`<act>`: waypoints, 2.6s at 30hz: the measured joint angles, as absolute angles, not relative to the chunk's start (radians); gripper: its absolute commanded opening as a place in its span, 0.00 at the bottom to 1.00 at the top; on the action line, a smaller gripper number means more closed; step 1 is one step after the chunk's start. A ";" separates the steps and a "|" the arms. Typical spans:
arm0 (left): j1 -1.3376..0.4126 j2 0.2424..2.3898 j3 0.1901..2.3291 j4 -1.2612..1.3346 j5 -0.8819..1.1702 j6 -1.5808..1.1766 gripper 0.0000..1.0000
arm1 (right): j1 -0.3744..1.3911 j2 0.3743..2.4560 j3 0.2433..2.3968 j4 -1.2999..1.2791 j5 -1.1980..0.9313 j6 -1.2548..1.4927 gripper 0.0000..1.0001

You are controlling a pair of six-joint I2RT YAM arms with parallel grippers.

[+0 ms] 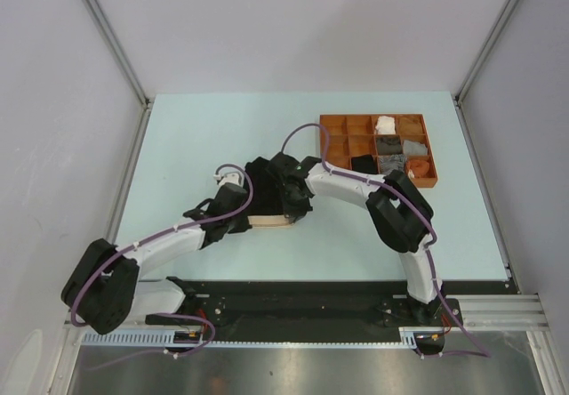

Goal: Roll the underwear
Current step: Fold the underwear at the center of the board.

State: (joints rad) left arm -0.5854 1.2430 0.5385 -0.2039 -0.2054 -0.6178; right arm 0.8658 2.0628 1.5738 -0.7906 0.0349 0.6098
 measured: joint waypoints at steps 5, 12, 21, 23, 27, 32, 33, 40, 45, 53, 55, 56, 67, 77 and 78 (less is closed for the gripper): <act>-0.595 1.193 0.579 -0.245 -0.199 -0.604 0.49 | 0.858 2.062 1.530 -0.776 0.017 0.608 0.00; -0.594 1.037 0.606 -0.264 -0.187 -0.621 0.47 | 0.857 2.054 1.517 -0.764 0.014 0.608 0.00; -0.594 1.119 0.516 -0.017 -0.015 -0.698 0.41 | 0.852 2.037 1.486 -0.733 0.007 0.608 0.00; -0.594 1.141 0.461 0.060 0.013 -0.722 0.41 | 0.852 2.036 1.485 -0.731 0.006 0.608 0.00; -0.595 1.188 0.385 0.204 0.030 -0.757 0.38 | 0.852 2.032 1.480 -0.726 0.006 0.608 0.00; -0.595 1.270 0.347 0.344 0.024 -0.778 0.36 | 0.851 2.027 1.474 -0.725 0.006 0.608 0.00; -0.596 1.292 0.337 0.372 0.022 -0.783 0.35 | 0.851 2.025 1.474 -0.726 0.006 0.608 0.00; -0.598 1.352 0.311 0.440 0.010 -0.805 0.32 | 0.851 2.013 1.471 -0.727 0.009 0.609 0.00; -0.600 1.352 0.310 0.430 -0.006 -0.820 0.30 | 0.854 1.980 1.473 -0.730 0.011 0.611 0.00; -0.609 1.372 0.346 0.384 -0.023 -0.822 0.30 | 0.893 1.976 1.586 -0.748 0.035 0.610 0.00; -0.610 1.385 0.355 0.387 -0.023 -0.822 0.29 | 0.905 1.976 1.609 -0.744 0.036 0.611 0.00; -0.611 1.391 0.358 0.391 -0.023 -0.822 0.29 | 0.913 1.977 1.619 -0.742 0.035 0.611 0.00; -0.615 1.407 0.363 0.406 -0.027 -0.821 0.29 | 0.940 2.027 1.644 -0.682 -0.025 0.629 0.00; -0.637 1.326 0.355 0.323 -0.087 -0.790 0.41 | 0.891 2.078 1.580 -0.614 -0.091 0.645 0.00; -0.640 1.300 0.354 0.294 -0.094 -0.780 0.43 | 0.887 2.088 1.575 -0.604 -0.095 0.648 0.00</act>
